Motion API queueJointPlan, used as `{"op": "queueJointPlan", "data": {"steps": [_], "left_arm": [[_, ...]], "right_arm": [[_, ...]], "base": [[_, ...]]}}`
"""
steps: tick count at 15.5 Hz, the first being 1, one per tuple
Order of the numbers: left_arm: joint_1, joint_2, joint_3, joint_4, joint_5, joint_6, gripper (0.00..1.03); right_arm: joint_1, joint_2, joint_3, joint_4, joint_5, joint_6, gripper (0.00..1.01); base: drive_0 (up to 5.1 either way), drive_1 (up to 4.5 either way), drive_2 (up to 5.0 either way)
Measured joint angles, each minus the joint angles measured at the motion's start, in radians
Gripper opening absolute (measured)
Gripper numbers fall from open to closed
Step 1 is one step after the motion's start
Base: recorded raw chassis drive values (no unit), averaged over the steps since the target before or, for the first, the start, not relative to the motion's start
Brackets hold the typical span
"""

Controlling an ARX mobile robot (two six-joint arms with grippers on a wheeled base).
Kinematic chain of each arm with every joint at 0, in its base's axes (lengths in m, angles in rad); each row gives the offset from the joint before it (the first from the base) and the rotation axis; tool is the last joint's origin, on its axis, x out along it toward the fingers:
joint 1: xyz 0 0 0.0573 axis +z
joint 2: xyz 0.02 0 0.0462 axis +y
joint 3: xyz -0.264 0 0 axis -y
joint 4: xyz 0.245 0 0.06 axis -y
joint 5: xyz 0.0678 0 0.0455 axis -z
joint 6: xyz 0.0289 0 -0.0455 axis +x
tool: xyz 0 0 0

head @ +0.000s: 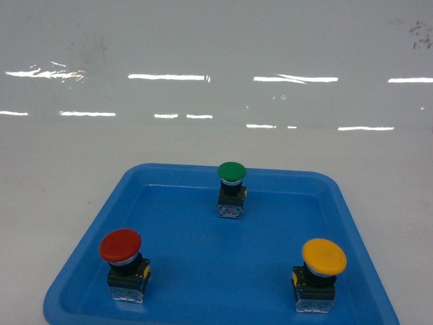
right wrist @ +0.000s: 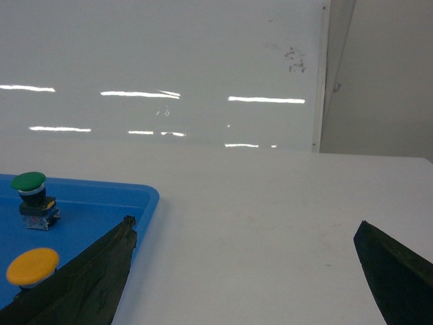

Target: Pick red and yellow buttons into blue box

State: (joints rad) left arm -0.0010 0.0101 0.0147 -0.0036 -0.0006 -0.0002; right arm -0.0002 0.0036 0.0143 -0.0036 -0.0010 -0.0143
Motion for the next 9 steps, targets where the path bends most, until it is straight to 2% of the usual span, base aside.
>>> {"op": "queueJointPlan", "data": {"steps": [9], "left_arm": [[0.000,0.000,0.000,0.000,0.000,0.000,0.98]], "right_arm": [[0.000,0.000,0.000,0.000,0.000,0.000,0.98]], "base": [[0.0,0.00,0.0]]}}
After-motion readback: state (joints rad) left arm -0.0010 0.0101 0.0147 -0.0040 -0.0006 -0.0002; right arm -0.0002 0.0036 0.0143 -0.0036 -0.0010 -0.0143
